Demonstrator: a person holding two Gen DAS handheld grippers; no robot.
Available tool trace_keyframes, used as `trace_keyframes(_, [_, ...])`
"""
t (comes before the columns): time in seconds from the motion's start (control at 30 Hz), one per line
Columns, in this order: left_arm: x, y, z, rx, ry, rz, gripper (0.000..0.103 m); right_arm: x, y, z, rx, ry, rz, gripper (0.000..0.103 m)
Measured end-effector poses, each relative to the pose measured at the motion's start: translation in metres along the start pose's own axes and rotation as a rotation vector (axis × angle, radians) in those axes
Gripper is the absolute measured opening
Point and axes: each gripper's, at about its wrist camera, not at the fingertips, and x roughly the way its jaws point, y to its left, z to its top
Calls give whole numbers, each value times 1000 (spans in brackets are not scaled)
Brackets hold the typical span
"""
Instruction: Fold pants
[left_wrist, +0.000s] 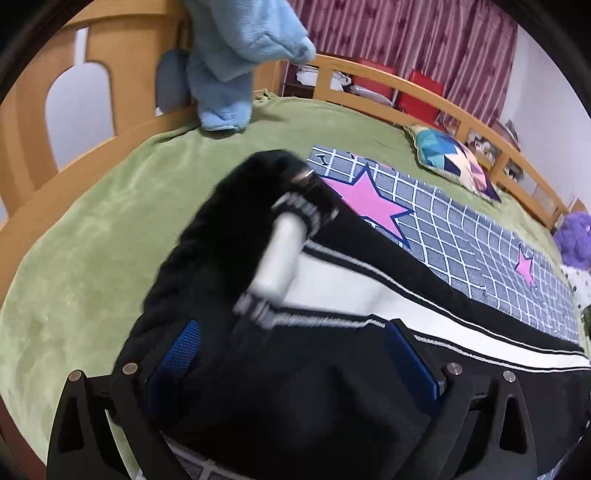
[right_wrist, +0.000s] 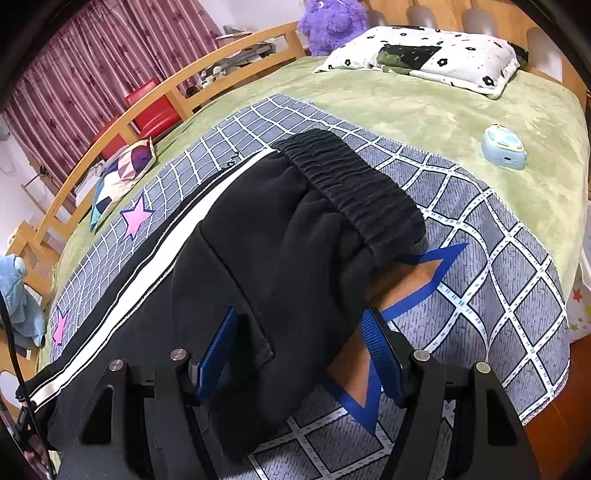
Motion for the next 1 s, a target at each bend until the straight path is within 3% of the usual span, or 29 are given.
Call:
trace_keyframes(0.2, [-15,3,2,-23,-53,2,100,6,0,4,10,-17,-1,68])
trace_keyframes(0.47, [-29,-21,6,-13,-52,-28,100,38,-16,22,121,-24,42,72])
trace_keyframes(0.53, [-33,-29,3,-8,-49,-28,100,48,-23,30,166,-20,49,65])
trace_keyframes(0.57, [-34,-32,2,-3,-47,-26,100,51,-25,33,177,-22,49,45])
trace_keyframes(0.6, [-36,-37,-1,6,-46,-24,100,52,-25,37,169,-25,39,33])
trace_keyframes(0.67, [-39,-44,-5,18,-47,-15,100,48,-22,46,128,-34,56,27])
trace_keyframes(0.77, [-43,-51,-7,27,-49,-3,100,13,-3,70,33,-106,109,24])
trace_keyframes(0.83, [-47,-53,-8,30,-50,-7,100,-22,6,86,-7,-217,150,23])
trace_keyframes(0.9, [-53,-54,-10,43,-55,-15,100,-31,8,92,-55,-277,78,24])
trace_keyframes(0.93, [-55,-54,-11,49,-60,-13,100,-25,2,92,-41,-271,43,25])
trace_keyframes(1.0, [-57,-52,-14,64,-58,3,100,3,-8,91,-58,-163,-5,31])
